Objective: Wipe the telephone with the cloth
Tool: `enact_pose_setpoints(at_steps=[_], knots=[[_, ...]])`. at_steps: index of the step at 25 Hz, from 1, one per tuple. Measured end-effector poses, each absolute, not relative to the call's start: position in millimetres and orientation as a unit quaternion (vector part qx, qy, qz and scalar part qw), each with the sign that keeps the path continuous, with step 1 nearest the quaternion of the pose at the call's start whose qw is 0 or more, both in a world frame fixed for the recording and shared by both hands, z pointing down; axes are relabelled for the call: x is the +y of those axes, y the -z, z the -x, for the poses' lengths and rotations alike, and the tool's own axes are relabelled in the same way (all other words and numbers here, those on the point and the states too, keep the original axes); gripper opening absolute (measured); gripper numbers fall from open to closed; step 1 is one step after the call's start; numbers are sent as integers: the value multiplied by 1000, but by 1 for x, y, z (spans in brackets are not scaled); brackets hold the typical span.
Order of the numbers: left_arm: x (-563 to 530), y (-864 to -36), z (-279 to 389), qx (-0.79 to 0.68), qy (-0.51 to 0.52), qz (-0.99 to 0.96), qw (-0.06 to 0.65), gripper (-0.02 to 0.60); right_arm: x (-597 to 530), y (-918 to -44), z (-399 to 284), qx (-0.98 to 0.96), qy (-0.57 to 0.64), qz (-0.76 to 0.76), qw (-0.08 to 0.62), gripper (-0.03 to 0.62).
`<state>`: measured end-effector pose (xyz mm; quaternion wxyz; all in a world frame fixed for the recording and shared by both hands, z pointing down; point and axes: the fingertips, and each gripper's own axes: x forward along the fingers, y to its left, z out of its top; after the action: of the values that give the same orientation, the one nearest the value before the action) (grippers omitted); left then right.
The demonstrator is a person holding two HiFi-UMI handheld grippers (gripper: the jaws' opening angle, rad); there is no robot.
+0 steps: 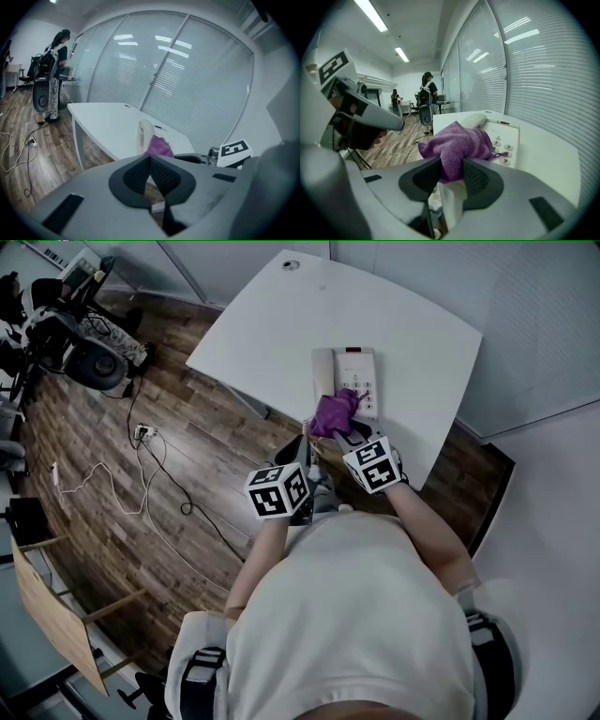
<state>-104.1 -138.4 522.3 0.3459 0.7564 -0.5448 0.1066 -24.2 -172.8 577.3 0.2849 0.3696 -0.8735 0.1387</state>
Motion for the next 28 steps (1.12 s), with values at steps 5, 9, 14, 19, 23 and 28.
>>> enact_pose_setpoints(at_steps=[5, 9, 14, 19, 23, 28], knots=[[-144, -523, 102, -543, -112, -758, 345, 20, -170, -574, 24, -875, -148, -364, 283, 146], [-150, -521, 99, -538, -117, -763, 340, 20, -162, -566, 23, -880, -160, -358, 269, 146], [-164, -518, 94, -528, -124, -774, 327, 21, -161, -545, 11, -882, -171, -369, 239, 146], [-182, -521, 84, -521, -135, -781, 316, 21, -175, -525, -13, -873, -171, -409, 202, 146], [-197, -522, 79, -518, -138, -784, 313, 28, -191, -512, -28, -864, -167, -438, 183, 146], [-219, -525, 69, -509, -164, -790, 300, 189, -214, -503, -42, -853, -162, -467, 170, 146]])
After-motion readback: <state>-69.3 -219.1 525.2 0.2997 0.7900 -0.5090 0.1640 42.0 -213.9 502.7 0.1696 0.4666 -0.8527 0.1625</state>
